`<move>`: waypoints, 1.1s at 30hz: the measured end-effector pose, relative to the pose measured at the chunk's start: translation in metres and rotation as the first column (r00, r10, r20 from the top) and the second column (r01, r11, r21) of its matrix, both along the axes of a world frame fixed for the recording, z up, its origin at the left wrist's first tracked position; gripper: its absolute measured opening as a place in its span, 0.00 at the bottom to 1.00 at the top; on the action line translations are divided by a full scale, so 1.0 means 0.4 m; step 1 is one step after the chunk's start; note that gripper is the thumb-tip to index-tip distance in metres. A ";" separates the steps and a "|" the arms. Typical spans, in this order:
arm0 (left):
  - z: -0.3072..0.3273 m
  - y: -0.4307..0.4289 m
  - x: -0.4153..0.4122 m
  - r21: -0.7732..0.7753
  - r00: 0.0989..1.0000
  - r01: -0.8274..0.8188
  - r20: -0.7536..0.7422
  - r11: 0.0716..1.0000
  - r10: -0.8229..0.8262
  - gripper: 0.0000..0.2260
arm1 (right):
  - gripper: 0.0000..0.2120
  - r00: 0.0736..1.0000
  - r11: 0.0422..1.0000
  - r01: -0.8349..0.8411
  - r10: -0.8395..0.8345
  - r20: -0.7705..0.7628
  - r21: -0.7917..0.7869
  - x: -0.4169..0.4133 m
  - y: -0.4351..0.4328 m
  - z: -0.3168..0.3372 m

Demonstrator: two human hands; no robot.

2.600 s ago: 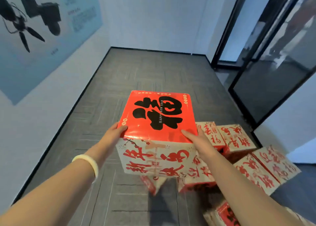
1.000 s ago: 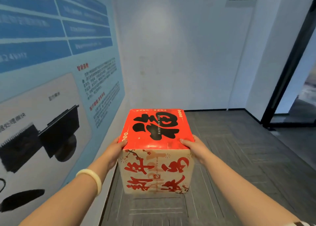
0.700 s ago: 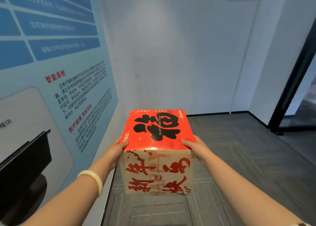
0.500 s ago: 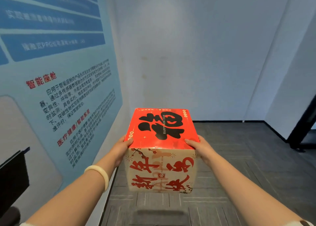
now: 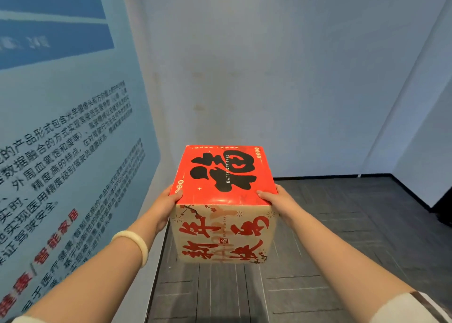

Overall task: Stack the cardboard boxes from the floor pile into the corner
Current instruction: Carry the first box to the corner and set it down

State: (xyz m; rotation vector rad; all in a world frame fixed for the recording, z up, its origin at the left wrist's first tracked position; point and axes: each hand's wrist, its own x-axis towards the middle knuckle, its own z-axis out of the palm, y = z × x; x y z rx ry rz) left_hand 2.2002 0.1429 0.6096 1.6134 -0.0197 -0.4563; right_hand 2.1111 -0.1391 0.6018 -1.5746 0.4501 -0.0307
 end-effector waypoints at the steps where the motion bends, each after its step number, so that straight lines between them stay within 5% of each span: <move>1: 0.002 -0.008 0.064 0.004 1.000 0.013 -0.013 1.000 -0.013 0.08 | 0.16 1.000 1.000 0.003 -0.003 -0.010 -0.001 0.060 -0.003 -0.002; 11: -0.065 -0.117 0.613 0.066 0.996 0.045 -0.075 0.997 -0.040 0.11 | 0.23 0.993 0.999 0.041 -0.043 -0.113 -0.019 0.605 -0.115 -0.099; 16: -0.157 -0.184 0.900 0.084 0.995 0.024 -0.101 0.996 -0.016 0.08 | 0.15 0.989 1.000 -0.026 0.025 -0.144 -0.005 0.920 -0.179 -0.198; 19: -0.245 -0.223 1.092 0.108 0.990 -0.006 -0.139 0.994 0.022 0.11 | 0.22 0.984 0.999 -0.038 0.040 -0.173 0.013 1.131 -0.226 -0.286; 33: -0.842 -0.261 1.780 0.328 0.973 -0.050 -0.198 0.943 0.120 0.14 | 0.23 0.951 0.994 -0.046 0.073 -0.301 0.099 1.837 -0.266 -0.854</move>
